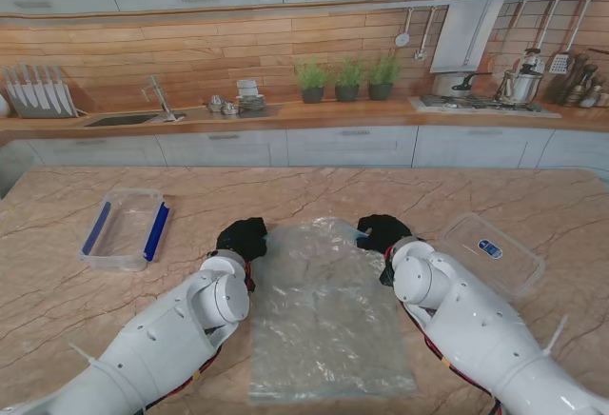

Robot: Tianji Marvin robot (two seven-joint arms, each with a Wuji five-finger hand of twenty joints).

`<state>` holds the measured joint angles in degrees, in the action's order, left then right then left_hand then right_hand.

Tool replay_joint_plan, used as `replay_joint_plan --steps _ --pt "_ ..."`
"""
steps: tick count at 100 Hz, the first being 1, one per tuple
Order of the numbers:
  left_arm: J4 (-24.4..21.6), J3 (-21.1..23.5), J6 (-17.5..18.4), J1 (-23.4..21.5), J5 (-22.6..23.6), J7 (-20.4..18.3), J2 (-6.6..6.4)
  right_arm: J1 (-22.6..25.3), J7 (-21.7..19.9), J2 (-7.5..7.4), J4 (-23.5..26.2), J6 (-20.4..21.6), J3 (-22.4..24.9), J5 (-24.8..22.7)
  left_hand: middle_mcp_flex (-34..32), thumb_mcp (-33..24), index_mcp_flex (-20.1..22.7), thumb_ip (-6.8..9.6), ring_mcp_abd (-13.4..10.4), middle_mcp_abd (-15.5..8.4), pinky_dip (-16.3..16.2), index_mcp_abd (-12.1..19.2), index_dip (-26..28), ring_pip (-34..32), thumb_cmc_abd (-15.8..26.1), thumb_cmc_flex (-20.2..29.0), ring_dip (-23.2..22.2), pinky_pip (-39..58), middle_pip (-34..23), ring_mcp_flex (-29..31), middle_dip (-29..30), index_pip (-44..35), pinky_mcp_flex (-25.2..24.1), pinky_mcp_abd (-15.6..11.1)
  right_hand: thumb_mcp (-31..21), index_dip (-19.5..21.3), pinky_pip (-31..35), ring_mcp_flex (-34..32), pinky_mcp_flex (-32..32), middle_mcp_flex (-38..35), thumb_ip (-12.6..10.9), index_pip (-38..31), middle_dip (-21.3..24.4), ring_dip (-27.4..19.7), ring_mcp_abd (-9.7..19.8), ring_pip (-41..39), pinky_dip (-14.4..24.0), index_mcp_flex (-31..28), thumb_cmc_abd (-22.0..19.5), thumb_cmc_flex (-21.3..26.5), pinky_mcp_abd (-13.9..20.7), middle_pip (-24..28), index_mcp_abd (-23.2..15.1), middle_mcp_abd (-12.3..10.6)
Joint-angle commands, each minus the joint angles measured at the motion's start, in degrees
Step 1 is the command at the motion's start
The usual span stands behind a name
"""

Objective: Fold the bubble film and place it into the plastic crate

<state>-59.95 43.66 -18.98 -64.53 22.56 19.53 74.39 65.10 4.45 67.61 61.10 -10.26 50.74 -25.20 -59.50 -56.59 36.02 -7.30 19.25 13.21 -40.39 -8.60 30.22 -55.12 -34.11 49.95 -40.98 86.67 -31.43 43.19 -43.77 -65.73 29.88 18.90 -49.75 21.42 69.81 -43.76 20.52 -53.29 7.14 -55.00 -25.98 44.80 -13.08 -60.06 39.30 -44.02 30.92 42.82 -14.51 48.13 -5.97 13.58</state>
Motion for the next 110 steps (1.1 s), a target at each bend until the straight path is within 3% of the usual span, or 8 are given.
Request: replay_joint_plan --steps 1,21,38,48,76,93,102,110 --pt "0.08 0.31 -0.61 -1.82 -1.25 0.08 0.76 0.17 -0.63 0.3 0.75 0.51 0.32 0.31 -1.84 -2.47 -2.2 2.27 1.28 -0.98 -0.62 2.09 1.58 5.01 -3.33 2.04 2.7 0.04 0.49 -0.86 -2.09 -3.36 -1.04 -0.02 -4.16 1.59 -0.42 -0.31 0.01 -1.92 1.76 -1.68 -0.05 -0.39 0.89 0.16 -0.47 -1.59 -0.55 3.94 0.03 -0.38 -4.59 0.08" --pt "-1.1 3.93 0.87 -3.3 -6.66 2.79 2.05 0.13 -1.37 0.61 1.25 1.35 1.96 3.28 0.76 -0.73 -4.98 1.85 0.93 -1.48 -0.34 1.89 4.1 7.48 -1.76 4.57 2.91 -3.82 -0.82 -4.72 -4.95 -4.27 -5.78 0.07 -4.33 3.62 -1.64 1.67 -1.39 -0.91 2.23 -2.23 -0.67 -0.23 1.44 0.44 -0.65 -1.32 -1.23 3.85 0.72 -0.26 -6.59 -0.56" --pt "-0.4 6.02 6.4 -3.68 -9.47 6.51 3.0 -0.63 0.81 1.38 0.41 2.69 2.63 4.37 0.76 1.12 -4.68 1.52 -0.01 -1.25 0.58 1.79 3.74 9.42 -0.89 5.57 4.07 -7.52 0.53 -5.65 -4.28 -3.32 -7.56 0.64 -3.59 4.71 -1.91 2.1 -1.64 -0.67 2.31 -2.01 -0.81 -0.48 1.91 1.13 -0.47 -0.89 -1.93 3.68 0.95 -0.34 -7.78 -1.22" --pt "-0.22 6.69 8.19 -3.51 -10.02 7.52 3.19 -1.46 1.66 1.84 -0.21 3.12 2.78 5.23 1.35 2.09 -5.29 1.87 0.08 -1.43 -0.36 2.7 4.29 8.13 -0.12 5.66 3.26 -6.01 0.36 -5.98 -5.24 -3.09 -7.71 -0.55 -3.06 5.59 -2.01 1.77 -1.21 -0.36 2.47 -1.83 -1.03 -1.06 2.52 2.16 -0.3 -0.58 -2.7 3.91 1.39 -0.23 -8.1 -1.68" --pt "0.27 7.51 9.53 -2.16 -11.06 9.41 3.88 -3.88 5.54 4.03 -2.98 3.34 2.92 9.09 3.45 4.81 -8.29 1.81 0.46 -1.73 -0.77 2.84 7.19 5.77 2.41 7.12 -0.45 -5.09 -1.29 -6.74 -8.38 -3.55 -7.13 -1.92 -2.66 7.41 -1.86 0.72 0.0 -0.22 2.8 -1.78 -1.16 -2.11 2.8 3.57 0.08 -0.34 -3.55 3.95 1.43 0.22 -9.26 -1.93" --pt "-0.17 8.72 10.26 -1.54 -14.08 10.6 4.7 -4.03 6.91 4.73 -2.73 3.94 4.14 11.27 6.88 10.16 -10.74 1.0 0.2 -1.89 -0.12 1.68 9.34 8.28 6.21 13.12 -3.46 -7.84 -2.57 -8.74 -11.36 -2.28 -10.76 -2.32 -2.43 7.74 -1.83 0.57 -0.1 -0.24 2.79 -1.71 -1.09 -2.31 3.05 3.81 0.17 -0.33 -3.59 3.94 1.44 0.33 -9.55 -2.09" --pt "-0.31 8.94 9.86 -1.1 -14.85 10.66 4.92 -3.79 6.92 4.8 -2.25 4.61 4.89 12.34 7.68 13.04 -10.88 0.33 -0.03 -1.7 -0.02 0.36 6.22 9.19 7.81 15.28 -4.39 -8.53 -2.78 -9.13 -12.23 1.24 -11.7 -2.58 -2.25 7.81 -1.89 0.69 -0.19 -0.32 2.78 -1.62 -1.0 -2.41 3.23 4.0 0.19 -0.42 -3.61 3.89 1.41 0.29 -9.78 -2.15" --pt "-0.52 9.04 9.55 -0.83 -15.7 10.33 5.03 -3.42 6.76 4.83 -1.79 5.54 5.56 13.43 8.01 14.68 -10.3 0.43 0.01 -1.47 0.07 -2.33 -2.27 9.47 8.5 16.25 -4.68 -9.12 -2.65 -9.54 -12.75 11.03 -12.45 -2.2 -2.12 7.84 -2.02 0.82 -0.35 -0.32 2.76 -1.5 -0.96 -2.54 3.39 4.26 0.18 -0.54 -3.61 3.88 1.49 0.28 -9.97 -2.2"
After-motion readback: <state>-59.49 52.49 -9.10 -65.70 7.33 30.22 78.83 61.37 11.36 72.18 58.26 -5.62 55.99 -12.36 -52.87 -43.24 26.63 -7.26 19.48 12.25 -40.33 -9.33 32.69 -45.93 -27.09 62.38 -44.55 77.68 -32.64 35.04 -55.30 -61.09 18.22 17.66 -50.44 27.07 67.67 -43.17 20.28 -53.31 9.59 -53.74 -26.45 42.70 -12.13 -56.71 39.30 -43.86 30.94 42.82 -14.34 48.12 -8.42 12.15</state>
